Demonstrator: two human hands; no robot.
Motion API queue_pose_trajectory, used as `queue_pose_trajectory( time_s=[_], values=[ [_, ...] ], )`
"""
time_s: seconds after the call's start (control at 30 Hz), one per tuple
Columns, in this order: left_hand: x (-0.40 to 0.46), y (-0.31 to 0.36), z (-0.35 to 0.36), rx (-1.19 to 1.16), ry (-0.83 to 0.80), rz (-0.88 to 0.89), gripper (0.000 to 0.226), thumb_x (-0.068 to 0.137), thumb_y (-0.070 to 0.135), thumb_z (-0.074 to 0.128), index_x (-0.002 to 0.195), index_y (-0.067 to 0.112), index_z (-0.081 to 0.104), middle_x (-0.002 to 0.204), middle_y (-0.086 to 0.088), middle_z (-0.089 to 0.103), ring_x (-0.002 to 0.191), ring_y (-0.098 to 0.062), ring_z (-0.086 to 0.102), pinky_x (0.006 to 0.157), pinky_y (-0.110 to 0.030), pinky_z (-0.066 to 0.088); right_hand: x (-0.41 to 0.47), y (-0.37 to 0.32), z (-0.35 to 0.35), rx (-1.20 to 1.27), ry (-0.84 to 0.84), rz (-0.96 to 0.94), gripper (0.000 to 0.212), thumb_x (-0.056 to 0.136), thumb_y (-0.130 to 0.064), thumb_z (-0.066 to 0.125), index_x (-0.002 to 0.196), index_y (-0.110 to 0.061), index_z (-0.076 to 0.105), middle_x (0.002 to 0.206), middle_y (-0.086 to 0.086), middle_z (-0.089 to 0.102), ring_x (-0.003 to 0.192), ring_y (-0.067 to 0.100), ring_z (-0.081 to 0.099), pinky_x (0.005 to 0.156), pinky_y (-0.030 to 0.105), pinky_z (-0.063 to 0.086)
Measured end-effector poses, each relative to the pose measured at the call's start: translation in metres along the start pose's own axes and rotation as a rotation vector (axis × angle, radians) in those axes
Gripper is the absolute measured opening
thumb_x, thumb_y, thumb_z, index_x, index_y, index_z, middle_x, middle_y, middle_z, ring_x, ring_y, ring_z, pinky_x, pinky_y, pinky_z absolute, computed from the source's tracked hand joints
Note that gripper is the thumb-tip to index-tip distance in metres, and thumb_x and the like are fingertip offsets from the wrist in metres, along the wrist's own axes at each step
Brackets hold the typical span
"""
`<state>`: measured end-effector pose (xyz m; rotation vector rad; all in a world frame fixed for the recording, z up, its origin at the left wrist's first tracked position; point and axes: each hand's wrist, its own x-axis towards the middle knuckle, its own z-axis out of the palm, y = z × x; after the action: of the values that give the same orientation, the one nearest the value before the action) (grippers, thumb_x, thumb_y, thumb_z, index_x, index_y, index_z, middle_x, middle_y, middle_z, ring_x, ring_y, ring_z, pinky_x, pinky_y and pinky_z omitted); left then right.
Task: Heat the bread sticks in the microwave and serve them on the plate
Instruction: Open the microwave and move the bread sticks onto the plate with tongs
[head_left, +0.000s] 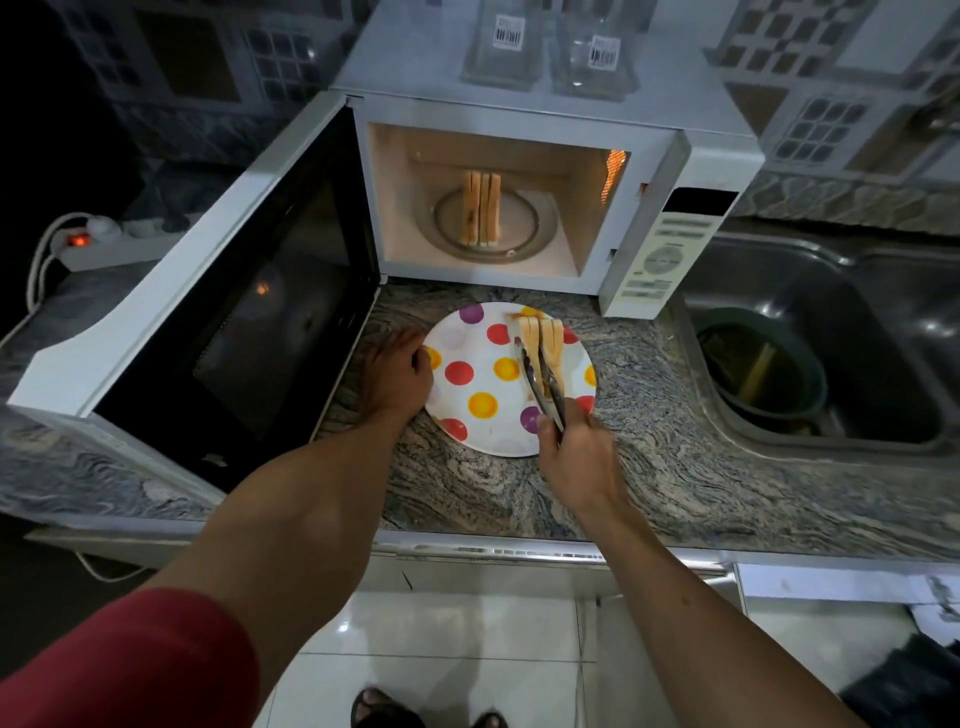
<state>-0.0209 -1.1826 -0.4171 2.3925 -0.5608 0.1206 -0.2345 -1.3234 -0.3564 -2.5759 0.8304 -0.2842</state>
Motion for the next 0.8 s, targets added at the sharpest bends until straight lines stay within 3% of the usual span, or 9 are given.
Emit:
queue_pose_trajectory(
  time_s=[0.13, 0.53, 0.67, 0.8],
  values=[
    [0.0, -0.002, 0.001, 0.013, -0.004, -0.007, 0.038, 0.094, 0.016, 0.051, 0.129, 0.006, 0.063, 0.138, -0.013, 0.057, 0.131, -0.029, 0.048, 0.115, -0.039, 0.031, -0.007, -0.003, -0.005, 0.094, 0.053, -0.05, 0.044, 0.097, -0.033, 0.058, 0.127, -0.001, 0.055, 0.098, 0.025, 0.064, 0.083, 0.042, 0.065, 0.061, 0.038, 0.049],
    [-0.003, 0.002, -0.002, 0.012, -0.011, -0.007, 0.038, 0.093, 0.017, 0.05, 0.125, 0.005, 0.065, 0.134, -0.014, 0.06, 0.128, -0.031, 0.051, 0.113, -0.041, 0.034, 0.03, -0.028, -0.036, 0.157, 0.161, -0.11, 0.053, 0.099, -0.037, 0.052, 0.14, -0.005, 0.045, 0.11, 0.022, 0.062, 0.097, 0.039, 0.063, 0.078, 0.041, 0.054],
    [-0.002, -0.003, 0.002, 0.042, 0.034, 0.01, 0.044, 0.087, 0.023, 0.044, 0.117, 0.004, 0.07, 0.125, -0.015, 0.065, 0.12, -0.032, 0.059, 0.108, -0.043, 0.041, 0.07, -0.052, -0.04, 0.173, 0.188, -0.059, 0.054, 0.098, -0.04, 0.053, 0.136, -0.001, 0.049, 0.114, 0.027, 0.062, 0.101, 0.044, 0.062, 0.077, 0.041, 0.051],
    [-0.001, -0.005, 0.005, 0.066, 0.052, 0.018, 0.044, 0.086, 0.024, 0.045, 0.115, 0.006, 0.071, 0.123, -0.014, 0.067, 0.118, -0.031, 0.06, 0.108, -0.039, 0.038, 0.117, -0.08, -0.037, 0.226, 0.172, 0.03, 0.048, 0.099, -0.041, 0.053, 0.119, 0.002, 0.056, 0.109, 0.026, 0.065, 0.098, 0.043, 0.062, 0.071, 0.035, 0.045]
  ],
)
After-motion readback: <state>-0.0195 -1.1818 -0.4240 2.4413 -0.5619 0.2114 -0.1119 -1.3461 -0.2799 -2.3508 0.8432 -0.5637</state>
